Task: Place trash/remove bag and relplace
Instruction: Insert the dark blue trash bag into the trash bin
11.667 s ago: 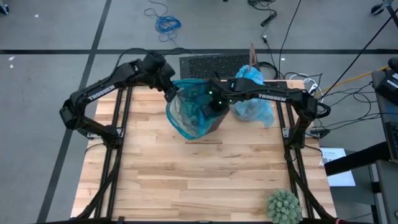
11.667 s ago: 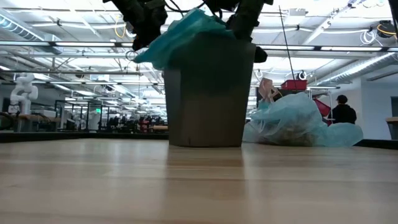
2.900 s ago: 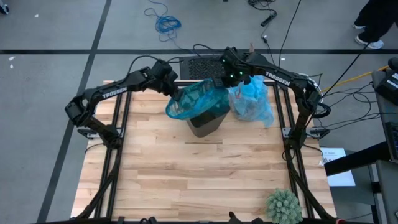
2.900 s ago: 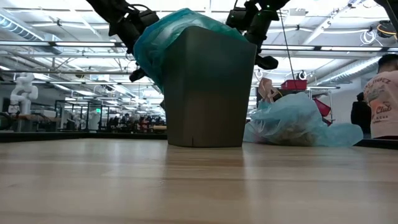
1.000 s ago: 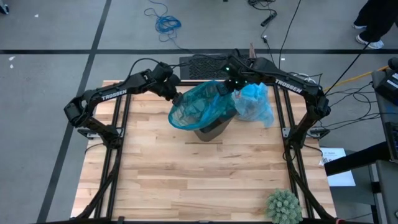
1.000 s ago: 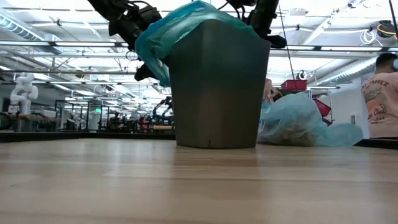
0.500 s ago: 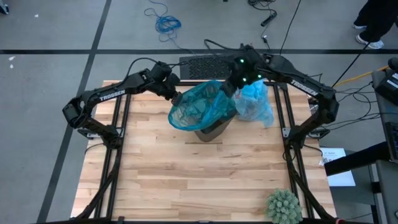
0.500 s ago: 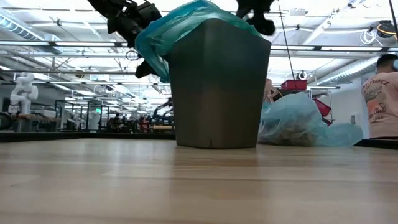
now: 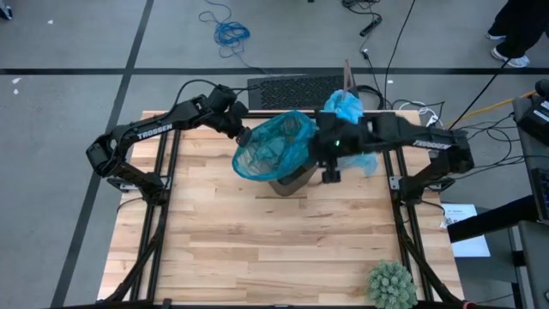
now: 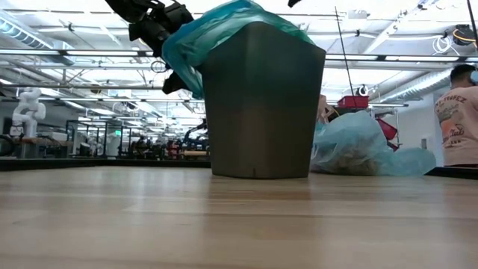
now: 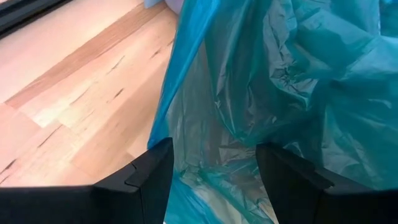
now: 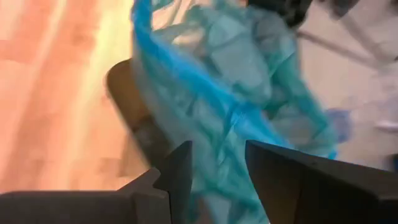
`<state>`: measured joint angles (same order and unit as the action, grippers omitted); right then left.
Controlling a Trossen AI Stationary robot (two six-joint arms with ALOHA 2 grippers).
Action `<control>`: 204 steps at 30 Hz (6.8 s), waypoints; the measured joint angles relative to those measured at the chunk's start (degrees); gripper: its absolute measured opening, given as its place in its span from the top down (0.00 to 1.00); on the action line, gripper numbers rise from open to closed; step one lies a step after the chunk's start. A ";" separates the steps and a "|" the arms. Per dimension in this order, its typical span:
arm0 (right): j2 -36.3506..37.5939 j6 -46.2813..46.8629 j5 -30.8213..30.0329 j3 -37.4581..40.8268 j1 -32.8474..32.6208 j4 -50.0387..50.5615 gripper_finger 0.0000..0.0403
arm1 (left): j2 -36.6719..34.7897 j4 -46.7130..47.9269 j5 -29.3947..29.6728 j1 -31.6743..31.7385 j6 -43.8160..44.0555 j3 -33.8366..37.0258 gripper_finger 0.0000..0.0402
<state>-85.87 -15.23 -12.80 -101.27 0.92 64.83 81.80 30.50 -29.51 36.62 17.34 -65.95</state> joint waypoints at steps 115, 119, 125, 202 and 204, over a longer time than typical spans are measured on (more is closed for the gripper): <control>-7.12 64.97 -6.88 -18.14 -11.12 19.33 0.30 | -0.68 7.76 2.55 0.00 -11.04 -9.85 0.44; -7.12 64.97 -9.39 -18.14 -9.60 19.31 0.30 | -0.68 9.72 2.55 -0.02 -11.92 -11.50 0.44; -7.16 61.33 -16.51 -18.06 -4.32 16.84 0.32 | -2.10 14.20 2.55 -0.23 -11.82 -16.31 0.44; -14.24 86.17 -9.49 -7.50 1.00 24.76 1.00 | -5.27 2.91 4.76 -9.29 -4.73 -2.19 0.99; -13.99 89.95 -11.86 -7.09 -0.89 24.96 1.00 | -5.27 2.91 4.90 -9.28 -5.22 -2.19 0.99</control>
<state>-99.86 74.71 -24.66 -108.36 0.04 89.79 76.53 33.41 -24.61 27.34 12.12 -68.14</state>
